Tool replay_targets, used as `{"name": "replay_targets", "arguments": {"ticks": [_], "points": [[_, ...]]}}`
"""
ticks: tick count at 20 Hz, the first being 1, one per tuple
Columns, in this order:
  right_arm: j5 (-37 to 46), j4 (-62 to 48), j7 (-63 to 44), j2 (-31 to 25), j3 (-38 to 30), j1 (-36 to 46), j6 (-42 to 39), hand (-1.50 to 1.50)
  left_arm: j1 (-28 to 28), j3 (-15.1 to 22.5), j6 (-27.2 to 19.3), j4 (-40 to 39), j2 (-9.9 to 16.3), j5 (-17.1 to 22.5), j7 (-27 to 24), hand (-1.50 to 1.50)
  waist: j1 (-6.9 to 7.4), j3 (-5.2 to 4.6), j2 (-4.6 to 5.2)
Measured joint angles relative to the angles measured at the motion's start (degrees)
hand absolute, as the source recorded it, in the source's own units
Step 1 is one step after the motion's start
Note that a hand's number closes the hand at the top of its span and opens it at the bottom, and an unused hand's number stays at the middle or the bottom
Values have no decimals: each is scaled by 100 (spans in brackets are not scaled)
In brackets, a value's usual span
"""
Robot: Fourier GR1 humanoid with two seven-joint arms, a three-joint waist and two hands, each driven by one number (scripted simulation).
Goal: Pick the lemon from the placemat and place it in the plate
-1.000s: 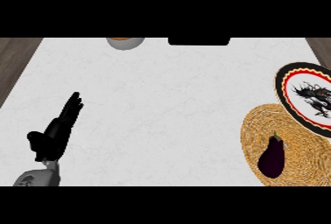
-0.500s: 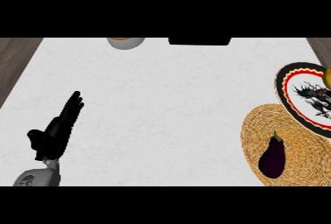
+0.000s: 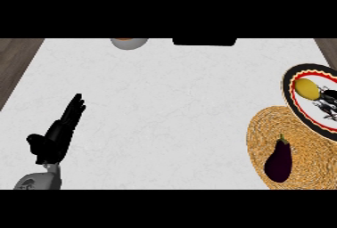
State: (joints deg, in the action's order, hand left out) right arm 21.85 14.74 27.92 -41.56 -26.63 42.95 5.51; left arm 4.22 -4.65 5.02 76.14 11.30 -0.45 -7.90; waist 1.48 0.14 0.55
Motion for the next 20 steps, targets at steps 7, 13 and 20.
{"name": "replay_targets", "arguments": {"ticks": [7,13,20], "points": [[-1027,-268,391,-432,-984,-272,-881,-150,-74,-60,6,48,14,31,-24,0,-36,9,6],[-1565,-524,865,-997,-1514,-1011,-1992,-150,-102,-53,9,180,18,30,40,0,-40,26,26],[-1692,-540,1465,-1360,-1647,-1814,-2789,-150,-49,-73,-2,149,11,26,45,0,-43,43,41]]}}
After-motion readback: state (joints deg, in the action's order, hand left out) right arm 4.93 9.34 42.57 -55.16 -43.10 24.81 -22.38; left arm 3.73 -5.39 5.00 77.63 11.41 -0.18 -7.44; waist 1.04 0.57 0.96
